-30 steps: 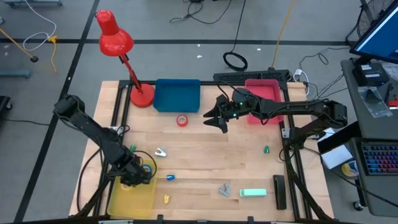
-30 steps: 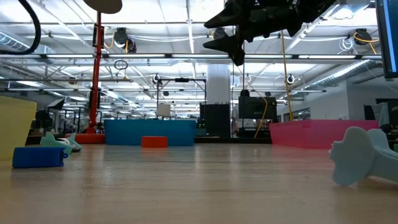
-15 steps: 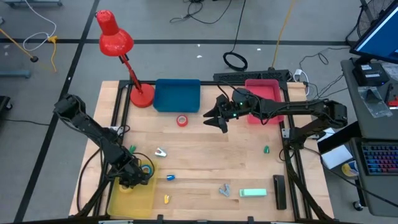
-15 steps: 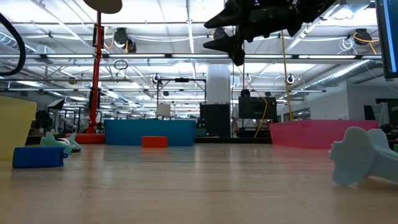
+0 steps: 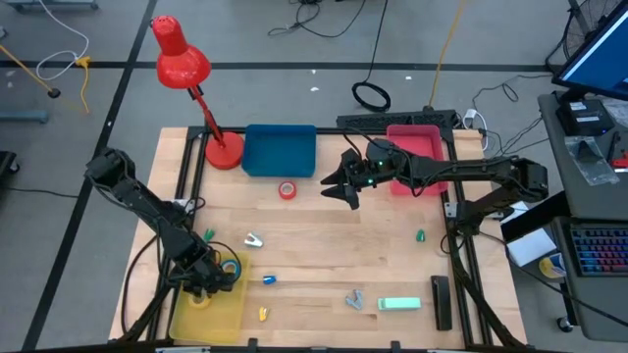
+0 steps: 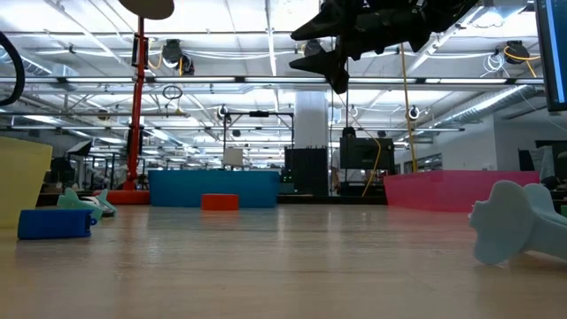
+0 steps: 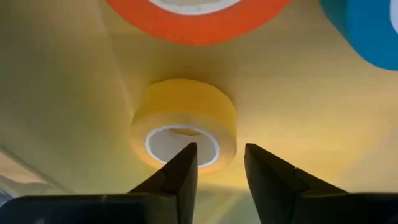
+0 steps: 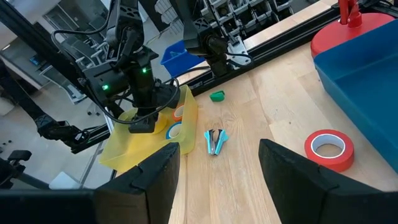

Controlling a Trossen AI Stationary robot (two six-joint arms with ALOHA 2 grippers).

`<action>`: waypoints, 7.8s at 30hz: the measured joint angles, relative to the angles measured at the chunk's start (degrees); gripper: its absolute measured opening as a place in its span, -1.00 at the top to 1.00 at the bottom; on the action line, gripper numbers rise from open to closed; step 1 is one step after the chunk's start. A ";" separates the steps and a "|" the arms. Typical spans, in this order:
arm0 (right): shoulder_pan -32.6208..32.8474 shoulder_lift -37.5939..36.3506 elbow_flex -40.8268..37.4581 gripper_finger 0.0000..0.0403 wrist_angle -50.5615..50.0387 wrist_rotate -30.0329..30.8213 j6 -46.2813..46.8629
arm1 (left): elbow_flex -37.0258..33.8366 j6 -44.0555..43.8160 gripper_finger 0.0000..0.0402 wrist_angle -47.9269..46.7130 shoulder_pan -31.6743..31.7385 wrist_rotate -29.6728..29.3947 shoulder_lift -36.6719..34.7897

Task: Pick and place Stapler, Stapler remover, tape
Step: Put the orange tape into the yellow bin, then put the left green stapler into the blue bin

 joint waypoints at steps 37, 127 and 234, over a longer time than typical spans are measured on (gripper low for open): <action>-5.60 -1.37 -0.05 -0.05 -4.23 -0.21 -10.19 | 9.27 59.01 0.28 10.05 29.87 -48.62 -15.26; -21.83 -23.56 -4.41 0.02 -16.70 -0.15 -18.43 | 39.12 61.32 0.86 -30.57 26.83 -20.51 3.71; -21.70 -23.54 -4.41 0.03 -16.72 -0.46 -16.79 | 22.05 8.25 0.53 -22.31 2.27 -27.95 1.89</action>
